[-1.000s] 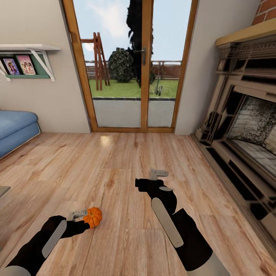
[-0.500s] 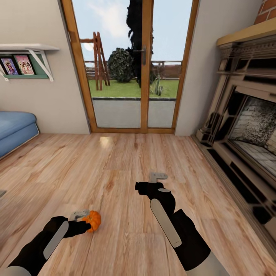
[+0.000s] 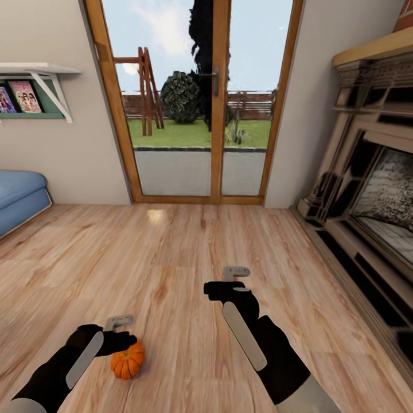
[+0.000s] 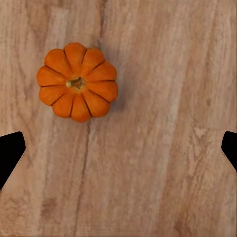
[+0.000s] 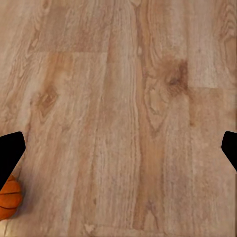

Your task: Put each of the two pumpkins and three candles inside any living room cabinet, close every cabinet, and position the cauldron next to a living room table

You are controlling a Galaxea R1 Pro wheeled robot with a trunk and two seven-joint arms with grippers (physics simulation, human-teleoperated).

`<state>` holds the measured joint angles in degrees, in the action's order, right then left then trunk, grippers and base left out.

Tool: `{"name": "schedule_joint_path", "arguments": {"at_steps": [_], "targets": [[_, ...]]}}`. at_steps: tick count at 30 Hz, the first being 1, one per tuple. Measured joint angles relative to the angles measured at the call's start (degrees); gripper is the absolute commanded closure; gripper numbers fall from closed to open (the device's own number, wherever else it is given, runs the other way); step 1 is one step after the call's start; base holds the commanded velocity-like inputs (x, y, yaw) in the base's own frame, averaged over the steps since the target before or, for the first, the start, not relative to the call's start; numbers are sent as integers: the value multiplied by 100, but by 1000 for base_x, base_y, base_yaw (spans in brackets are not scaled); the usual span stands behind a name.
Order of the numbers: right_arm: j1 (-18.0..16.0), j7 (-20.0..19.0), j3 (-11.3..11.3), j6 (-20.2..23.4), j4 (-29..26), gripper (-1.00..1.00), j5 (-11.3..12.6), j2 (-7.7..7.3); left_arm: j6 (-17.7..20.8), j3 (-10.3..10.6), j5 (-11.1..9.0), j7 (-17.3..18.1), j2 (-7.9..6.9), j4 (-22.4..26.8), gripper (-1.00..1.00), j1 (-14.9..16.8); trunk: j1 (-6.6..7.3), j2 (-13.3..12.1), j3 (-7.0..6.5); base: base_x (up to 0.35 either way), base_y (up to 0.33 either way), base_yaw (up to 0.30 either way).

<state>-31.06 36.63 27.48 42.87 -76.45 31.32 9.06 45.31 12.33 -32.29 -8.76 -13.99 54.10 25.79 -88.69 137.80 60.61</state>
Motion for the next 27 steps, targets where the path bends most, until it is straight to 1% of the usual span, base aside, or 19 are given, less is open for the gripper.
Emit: {"name": "schedule_joint_path", "arguments": {"at_steps": [7, 11, 14, 18, 21, 23, 24, 25, 26, 27], "targets": [[0, -3, 4, 2, 105, -100, -19, 0, -42, -56, 13, -13, 0, -31, -100, 1, -2, 0, 0, 33, 3, 29], [-1, -5, 5, 2, 136, -100, -18, 1, -210, -58, 18, -43, -1, -30, -100, 0, -2, 0, 0, 2, 0, 190], [0, -5, 4, -3, 142, -100, -16, 0, -330, -56, 18, -57, 0, -34, -100, -1, -2, 0, 0, 0, 0, 52], [0, -5, 3, -6, 144, -100, -15, 0, -498, -60, -46, -24, -26, -40, -100, -2, -2, 0, 0, 0, 0, 10], [0, -5, 4, -6, 144, -100, -15, 0, -559, -149, -92, -9, -44, -75, -100, -7, -2, 0, 0, 0, 0, 3], [0, -5, 3, -6, 142, -100, -18, 0, -640, -325, -197, 30, -52, -162, -100, -24, -2, 0, 0, 0, 0, 1], [0, -5, 4, -6, 139, -100, -21, -1, -718, -445, -310, 181, -57, -243, -100, -36, -2, 0, 0, 0, 0, 0], [0, -5, 0, -6, 137, -100, -22, -5, -832, -516, -399, 469, -67, -358, -100, -46, -2, 0, 0, 0, 0, 0], [0, -5, -2, -6, 136, -100, -23, -6, -945, -548, -462, 733, -87, -478, -100, -54, -3, 0, 0, 0, 0, 0], [0, -5, -2, -6, 134, -100, -23, -7, -1012, -561, -491, 889, -101, -555, -100, -57, -2, 0, 0, 0, 0, 0]]}}
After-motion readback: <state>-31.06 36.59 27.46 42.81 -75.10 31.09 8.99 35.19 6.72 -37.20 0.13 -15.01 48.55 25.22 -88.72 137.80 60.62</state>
